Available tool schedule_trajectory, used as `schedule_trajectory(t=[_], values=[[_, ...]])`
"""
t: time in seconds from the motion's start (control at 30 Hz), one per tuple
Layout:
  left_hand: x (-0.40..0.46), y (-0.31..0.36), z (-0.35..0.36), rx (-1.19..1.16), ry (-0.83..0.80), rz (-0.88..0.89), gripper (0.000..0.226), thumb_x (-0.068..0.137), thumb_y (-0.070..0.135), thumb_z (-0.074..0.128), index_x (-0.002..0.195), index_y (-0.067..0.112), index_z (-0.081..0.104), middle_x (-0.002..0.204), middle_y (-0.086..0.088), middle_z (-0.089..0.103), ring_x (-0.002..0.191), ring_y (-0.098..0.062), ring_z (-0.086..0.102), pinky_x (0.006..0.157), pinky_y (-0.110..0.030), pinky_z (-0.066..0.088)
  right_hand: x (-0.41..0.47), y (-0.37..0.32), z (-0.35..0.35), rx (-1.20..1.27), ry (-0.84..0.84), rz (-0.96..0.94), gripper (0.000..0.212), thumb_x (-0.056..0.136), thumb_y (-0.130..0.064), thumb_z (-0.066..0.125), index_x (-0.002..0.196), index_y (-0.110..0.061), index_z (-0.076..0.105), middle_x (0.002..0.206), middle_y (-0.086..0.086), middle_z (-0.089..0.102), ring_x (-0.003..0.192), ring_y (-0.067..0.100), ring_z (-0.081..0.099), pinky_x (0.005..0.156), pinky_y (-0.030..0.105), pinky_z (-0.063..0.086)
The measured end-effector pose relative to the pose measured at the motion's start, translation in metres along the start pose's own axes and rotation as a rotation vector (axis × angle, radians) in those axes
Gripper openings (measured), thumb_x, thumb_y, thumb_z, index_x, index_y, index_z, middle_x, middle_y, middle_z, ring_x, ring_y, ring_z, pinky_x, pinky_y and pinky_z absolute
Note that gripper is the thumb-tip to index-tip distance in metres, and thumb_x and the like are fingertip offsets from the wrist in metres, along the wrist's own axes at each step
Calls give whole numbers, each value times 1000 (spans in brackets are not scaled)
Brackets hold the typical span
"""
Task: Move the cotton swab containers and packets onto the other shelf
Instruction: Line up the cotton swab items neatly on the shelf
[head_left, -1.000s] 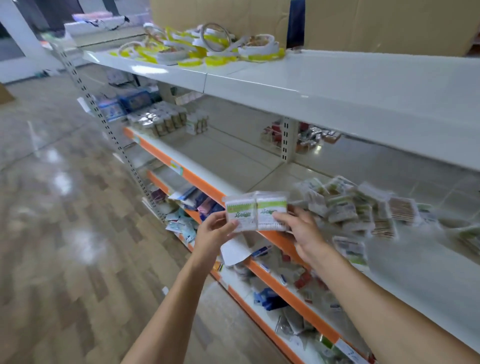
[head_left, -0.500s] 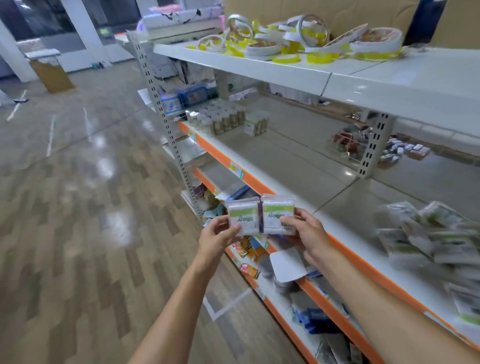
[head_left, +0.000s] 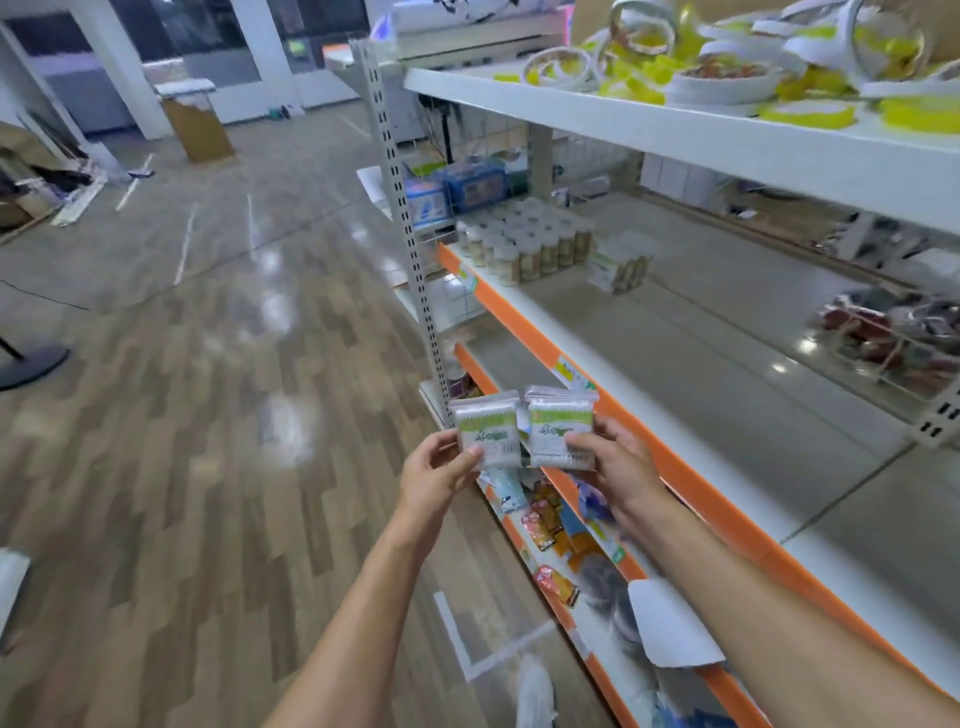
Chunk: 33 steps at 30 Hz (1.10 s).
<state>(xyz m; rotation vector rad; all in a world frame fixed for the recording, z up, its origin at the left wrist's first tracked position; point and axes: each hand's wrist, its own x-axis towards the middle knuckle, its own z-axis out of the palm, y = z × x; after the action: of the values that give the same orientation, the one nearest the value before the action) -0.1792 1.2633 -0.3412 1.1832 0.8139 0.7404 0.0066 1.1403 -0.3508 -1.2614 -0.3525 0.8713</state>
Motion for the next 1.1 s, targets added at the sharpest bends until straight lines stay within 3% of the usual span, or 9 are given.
schedule_trajectory(t=[0.17, 0.27, 0.37, 0.5, 0.63, 0.8, 0.93, 1.0, 1.1], values=[[76, 19, -10, 31, 0, 2, 28, 87, 4, 72, 114, 2, 65, 112, -16, 73, 102, -25, 70, 88, -34, 59, 73, -13, 34, 0, -2, -15, 24, 83, -2, 70, 104, -13, 73, 109, 17, 75, 96, 32, 72, 88, 44, 57], [124, 32, -11, 79, -10, 23, 27, 86, 6, 74, 113, 6, 68, 108, -12, 75, 104, -25, 70, 91, -38, 57, 109, -29, 49, 6, 30, -31, 22, 82, 0, 69, 99, -13, 75, 99, 12, 77, 85, 24, 74, 72, 32, 59], [167, 47, -2, 114, -32, 68, 24, 87, 9, 74, 110, 10, 71, 103, -3, 77, 97, -14, 71, 86, -28, 56, 139, -45, 56, -9, 73, -54, 19, 84, -3, 69, 96, -16, 74, 86, -1, 77, 72, 11, 73, 58, 22, 55], [213, 58, 16, 137, -80, 119, 21, 85, 10, 76, 105, 15, 73, 95, 7, 78, 87, -1, 71, 72, -11, 51, 172, -58, 52, -8, 140, -63, 19, 86, -4, 68, 100, -17, 72, 90, 0, 77, 77, 13, 72, 69, 29, 59], [261, 63, 35, 168, -143, 121, 28, 85, 13, 77, 112, 10, 72, 100, 2, 77, 92, -6, 72, 75, -14, 53, 200, -67, 49, 28, 267, -80, 15, 84, -6, 69, 93, -17, 75, 87, 3, 79, 74, 15, 74, 60, 25, 57], [322, 59, 64, 201, -311, 143, 20, 87, 12, 75, 106, 14, 73, 100, 0, 77, 97, -10, 71, 83, -17, 54, 235, -75, 42, 31, 433, -150, 22, 77, -11, 73, 85, -30, 80, 89, -2, 78, 78, 10, 73, 62, 23, 56], [368, 54, 89, 363, -470, 184, 35, 88, 22, 75, 119, 8, 68, 110, -5, 73, 105, -13, 68, 94, -26, 53, 260, -74, 35, 38, 579, -169, 31, 56, -34, 74, 86, -34, 79, 88, -5, 78, 78, 7, 71, 62, 20, 54], [390, 52, 103, 444, -549, 224, 37, 88, 26, 74, 120, 9, 68, 110, 0, 72, 98, -6, 67, 89, -16, 52, 268, -72, 28, 59, 663, -169, 37, 52, -37, 74, 89, -32, 79, 91, -2, 78, 84, 11, 72, 70, 27, 55], [417, 51, 124, 530, -623, 243, 40, 89, 28, 73, 125, 12, 66, 111, 6, 69, 95, 0, 62, 81, -6, 45, 272, -69, 21, 112, 793, -197, 24, 64, -28, 74, 87, -30, 79, 90, -2, 78, 89, 15, 72, 75, 31, 55]])
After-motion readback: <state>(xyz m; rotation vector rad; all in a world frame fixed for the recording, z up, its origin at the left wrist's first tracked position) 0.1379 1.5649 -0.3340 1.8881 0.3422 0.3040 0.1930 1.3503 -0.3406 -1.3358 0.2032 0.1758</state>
